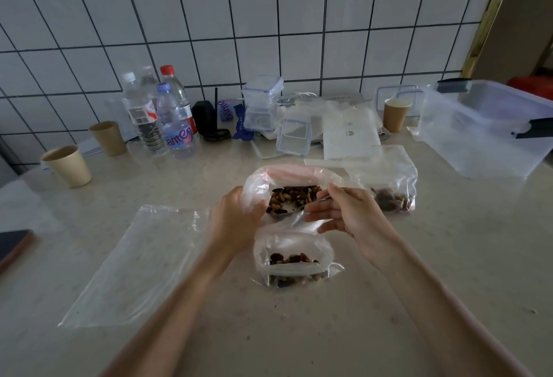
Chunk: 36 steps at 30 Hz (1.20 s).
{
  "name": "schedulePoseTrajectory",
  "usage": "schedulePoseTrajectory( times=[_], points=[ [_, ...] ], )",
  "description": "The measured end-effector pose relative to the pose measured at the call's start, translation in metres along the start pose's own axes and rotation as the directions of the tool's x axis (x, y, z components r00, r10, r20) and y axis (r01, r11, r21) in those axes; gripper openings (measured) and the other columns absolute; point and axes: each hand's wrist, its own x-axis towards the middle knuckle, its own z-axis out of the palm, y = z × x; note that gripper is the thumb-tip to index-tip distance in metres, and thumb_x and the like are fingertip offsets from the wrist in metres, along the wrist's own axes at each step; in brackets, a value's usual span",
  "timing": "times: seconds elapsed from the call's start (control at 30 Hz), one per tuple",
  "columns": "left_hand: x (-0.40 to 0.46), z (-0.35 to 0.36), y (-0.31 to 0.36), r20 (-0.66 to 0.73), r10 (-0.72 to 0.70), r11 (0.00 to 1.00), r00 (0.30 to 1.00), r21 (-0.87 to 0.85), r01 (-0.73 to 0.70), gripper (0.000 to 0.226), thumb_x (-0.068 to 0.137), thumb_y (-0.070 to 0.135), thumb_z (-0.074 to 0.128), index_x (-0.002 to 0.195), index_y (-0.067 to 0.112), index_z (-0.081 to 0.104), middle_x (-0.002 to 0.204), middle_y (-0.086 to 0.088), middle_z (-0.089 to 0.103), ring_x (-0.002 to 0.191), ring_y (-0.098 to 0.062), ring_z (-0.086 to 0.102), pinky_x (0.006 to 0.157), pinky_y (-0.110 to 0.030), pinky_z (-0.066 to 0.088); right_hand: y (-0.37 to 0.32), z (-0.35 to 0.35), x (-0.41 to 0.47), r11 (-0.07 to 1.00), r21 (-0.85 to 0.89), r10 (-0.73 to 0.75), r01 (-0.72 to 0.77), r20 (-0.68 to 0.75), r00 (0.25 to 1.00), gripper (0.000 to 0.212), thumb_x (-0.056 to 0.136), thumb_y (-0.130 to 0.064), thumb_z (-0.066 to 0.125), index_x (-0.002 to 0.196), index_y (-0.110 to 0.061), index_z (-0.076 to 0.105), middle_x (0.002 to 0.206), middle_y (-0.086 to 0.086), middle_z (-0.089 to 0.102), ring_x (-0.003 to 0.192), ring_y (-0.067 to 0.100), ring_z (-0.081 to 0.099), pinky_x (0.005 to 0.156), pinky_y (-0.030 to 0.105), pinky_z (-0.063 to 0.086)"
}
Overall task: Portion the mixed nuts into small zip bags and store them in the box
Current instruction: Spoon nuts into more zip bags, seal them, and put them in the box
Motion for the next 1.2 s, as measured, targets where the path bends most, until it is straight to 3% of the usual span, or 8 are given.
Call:
schedulePoseTrajectory(
  times=[0.23,0.47,0.73,0.9,1.07,1.2],
  points=[
    [0.0,0.001,-0.004,0.037,-0.023,0.991,0.999,-0.133,0.027,0.018,0.084,0.059,0.064,0.091,0.042,0.067,0.072,0.01,0.076,0.064,-0.014,0.073,0.065,-0.053,0.063,0.001,0.005,0.001,0.997,0.081,0.006,-0.001,-0.055,0.998,0.031,0.111,-0.015,0.04,0.113,0.004,0.064,0.094,0.02,0.079,0.087,0.034,0.079,0.063,0.035,0.064],
    [-0.002,-0.001,-0.002,0.055,-0.002,0.982,0.999,-0.188,0.012,0.033,0.085,0.065,0.067,0.091,0.033,0.07,0.076,0.004,0.077,0.066,-0.016,0.075,0.067,-0.056,0.063,0.006,0.013,0.003,0.998,0.054,-0.011,0.016,-0.083,0.997,0.028,0.111,-0.01,0.038,0.116,0.002,0.063,0.094,0.016,0.08,0.088,0.031,0.079,0.064,0.035,0.064],
    [-0.005,0.0,0.0,0.042,0.05,0.977,0.998,-0.211,-0.04,0.035,0.089,0.066,0.065,0.092,0.032,0.068,0.074,0.008,0.076,0.06,-0.009,0.073,0.058,-0.041,0.061,0.003,0.011,0.0,0.999,0.028,-0.037,0.04,-0.093,0.995,0.029,0.111,-0.011,0.038,0.113,0.002,0.063,0.093,0.017,0.08,0.086,0.032,0.079,0.058,0.032,0.062],
    [-0.005,-0.002,0.002,0.046,0.02,0.977,0.999,-0.211,-0.01,0.028,0.09,0.062,0.062,0.095,0.034,0.067,0.073,0.01,0.075,0.06,-0.009,0.073,0.061,-0.044,0.062,0.0,0.005,-0.001,0.999,0.021,-0.033,0.036,-0.13,0.991,0.033,0.111,-0.016,0.039,0.104,0.004,0.065,0.09,0.019,0.079,0.083,0.032,0.079,0.056,0.031,0.062],
    [-0.01,0.001,0.01,0.054,0.072,0.958,0.996,-0.281,-0.054,0.019,0.098,0.045,0.069,0.099,0.026,0.068,0.071,0.011,0.074,0.055,-0.009,0.071,0.05,-0.021,0.052,0.005,0.01,0.001,0.998,0.044,-0.04,0.049,-0.173,0.984,0.031,0.112,-0.015,0.04,0.109,0.004,0.064,0.089,0.017,0.08,0.083,0.031,0.079,0.061,0.033,0.064],
    [-0.013,0.0,0.017,0.076,0.067,0.951,0.995,-0.308,-0.04,0.018,0.099,0.041,0.07,0.101,0.023,0.069,0.073,0.013,0.074,0.055,-0.01,0.071,0.049,-0.017,0.05,0.004,0.007,0.004,0.997,0.001,-0.075,0.078,-0.224,0.972,0.03,0.112,-0.015,0.039,0.106,0.002,0.062,0.083,0.015,0.079,0.077,0.03,0.079,0.057,0.034,0.064]
  ],
)
